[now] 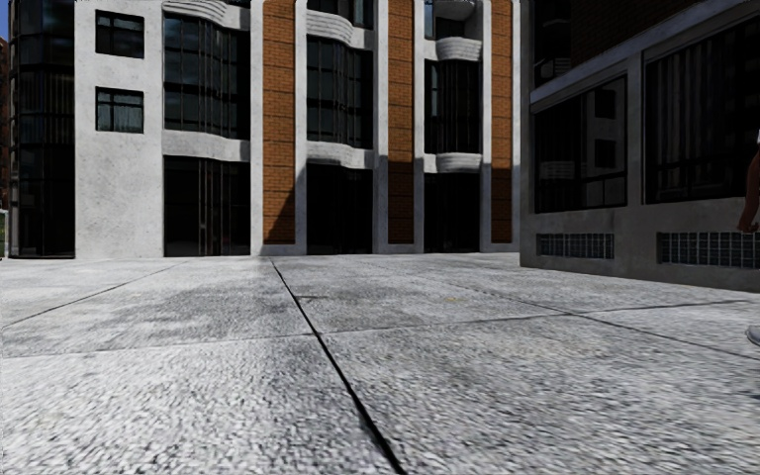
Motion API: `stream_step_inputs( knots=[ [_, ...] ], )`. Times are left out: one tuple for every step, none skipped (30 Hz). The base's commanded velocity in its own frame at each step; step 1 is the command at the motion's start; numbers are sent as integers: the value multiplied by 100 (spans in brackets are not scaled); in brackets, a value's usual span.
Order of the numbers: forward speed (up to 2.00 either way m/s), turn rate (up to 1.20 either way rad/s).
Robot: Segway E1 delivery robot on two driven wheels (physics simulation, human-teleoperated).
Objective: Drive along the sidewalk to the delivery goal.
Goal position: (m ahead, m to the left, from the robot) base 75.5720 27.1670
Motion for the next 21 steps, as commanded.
stream_step_inputs(
  knots=[
    [200,0],
    [200,0],
    [200,0],
    [200,0],
    [200,0],
    [200,0],
    [200,0],
    [200,0],
    [200,0],
    [200,0],
    [200,0],
    [200,0],
    [200,0],
    [200,0],
    [200,0],
    [200,0],
    [200,0],
    [200,0],
    [200,0],
    [200,0],
    [200,0]
  ],
)
